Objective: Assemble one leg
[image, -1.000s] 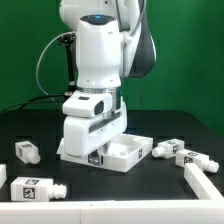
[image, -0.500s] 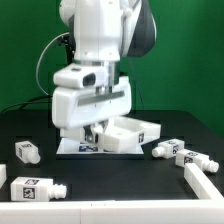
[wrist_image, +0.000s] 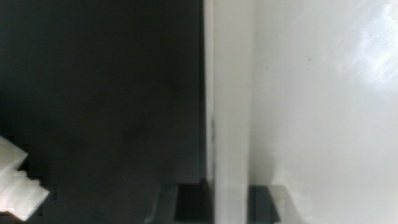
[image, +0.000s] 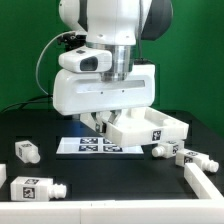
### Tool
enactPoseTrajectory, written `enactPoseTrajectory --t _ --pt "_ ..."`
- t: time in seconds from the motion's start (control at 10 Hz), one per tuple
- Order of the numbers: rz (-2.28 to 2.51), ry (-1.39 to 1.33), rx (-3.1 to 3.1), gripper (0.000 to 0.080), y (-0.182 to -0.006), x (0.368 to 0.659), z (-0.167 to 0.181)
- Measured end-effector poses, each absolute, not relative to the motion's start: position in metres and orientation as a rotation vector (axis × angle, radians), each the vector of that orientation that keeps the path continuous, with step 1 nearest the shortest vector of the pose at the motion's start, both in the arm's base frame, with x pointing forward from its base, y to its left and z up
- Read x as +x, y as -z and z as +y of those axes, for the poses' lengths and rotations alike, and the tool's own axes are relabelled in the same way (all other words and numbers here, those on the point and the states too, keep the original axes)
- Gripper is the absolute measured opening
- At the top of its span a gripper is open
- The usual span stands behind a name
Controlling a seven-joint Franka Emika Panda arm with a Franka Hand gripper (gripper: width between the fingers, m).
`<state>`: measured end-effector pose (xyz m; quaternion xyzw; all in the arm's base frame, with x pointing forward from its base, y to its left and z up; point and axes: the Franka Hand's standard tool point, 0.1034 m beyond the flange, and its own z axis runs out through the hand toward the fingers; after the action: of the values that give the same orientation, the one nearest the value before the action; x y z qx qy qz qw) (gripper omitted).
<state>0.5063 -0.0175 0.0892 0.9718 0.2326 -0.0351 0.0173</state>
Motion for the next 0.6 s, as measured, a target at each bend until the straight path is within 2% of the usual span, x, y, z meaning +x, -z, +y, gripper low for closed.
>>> enactPoseTrajectory --t 0.4,0.6 --pt "0.611 0.126 3.042 0.0054 -0.082 0.506 -0.024" --pt "0.305 0.191 3.084 0.0054 -0.081 0.531 -0.037"
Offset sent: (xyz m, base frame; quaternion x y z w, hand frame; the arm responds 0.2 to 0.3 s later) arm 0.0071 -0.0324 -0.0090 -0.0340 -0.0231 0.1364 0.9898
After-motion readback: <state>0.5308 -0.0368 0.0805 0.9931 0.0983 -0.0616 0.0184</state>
